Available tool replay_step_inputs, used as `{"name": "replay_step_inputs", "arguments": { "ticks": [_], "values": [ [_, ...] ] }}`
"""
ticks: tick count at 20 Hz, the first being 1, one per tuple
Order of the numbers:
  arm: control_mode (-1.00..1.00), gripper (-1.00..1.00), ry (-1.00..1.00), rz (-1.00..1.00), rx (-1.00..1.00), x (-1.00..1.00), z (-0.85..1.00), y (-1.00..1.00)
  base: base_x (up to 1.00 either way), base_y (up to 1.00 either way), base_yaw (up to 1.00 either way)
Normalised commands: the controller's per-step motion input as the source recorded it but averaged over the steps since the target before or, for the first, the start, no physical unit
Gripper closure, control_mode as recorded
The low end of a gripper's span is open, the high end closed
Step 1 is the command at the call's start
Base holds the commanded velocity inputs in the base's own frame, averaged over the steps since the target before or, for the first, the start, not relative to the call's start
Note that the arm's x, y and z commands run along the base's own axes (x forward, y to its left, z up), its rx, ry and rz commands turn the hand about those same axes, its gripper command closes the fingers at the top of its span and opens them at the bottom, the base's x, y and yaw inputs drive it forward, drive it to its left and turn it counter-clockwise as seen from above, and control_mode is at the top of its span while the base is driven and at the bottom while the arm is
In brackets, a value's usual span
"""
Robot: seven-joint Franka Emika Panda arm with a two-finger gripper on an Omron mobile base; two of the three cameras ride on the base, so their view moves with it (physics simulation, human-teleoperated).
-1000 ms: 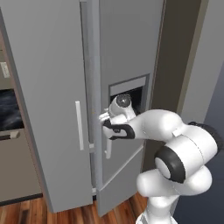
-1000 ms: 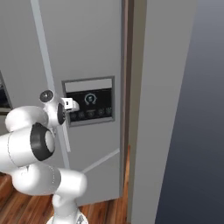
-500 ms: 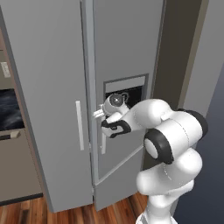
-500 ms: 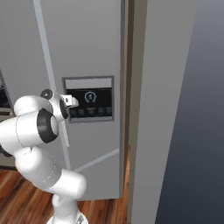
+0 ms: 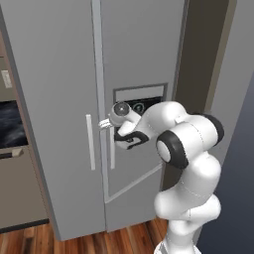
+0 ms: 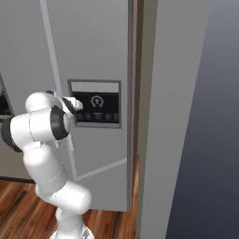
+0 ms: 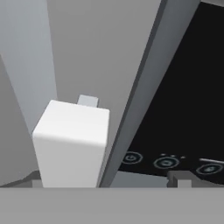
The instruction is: Store the hot dog in the freezer for long-term storage. Close the freezer door after placing the cooked food.
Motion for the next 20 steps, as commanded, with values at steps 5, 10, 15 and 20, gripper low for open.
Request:
{"name": "replay_step_inputs", "arguments": {
  "ticks": [5, 10, 15, 20],
  "values": [
    [-1.00, -1.00, 0.00, -0.07, 0.00, 0.42, 0.00, 0.02, 0.00, 0.00, 0.00],
    [-1.00, -1.00, 0.00, -0.06, 0.00, 0.47, 0.00, 0.00, 0.00, 0.00, 0.00],
    [-1.00, -1.00, 0.00, -0.06, 0.00, 0.47, 0.00, 0.00, 0.00, 0.00, 0.00],
    [-1.00, -1.00, 0.01, -0.07, 0.00, 0.09, 0.06, 0.00, 0.00, 0.00, 0.00]
  ]
}}
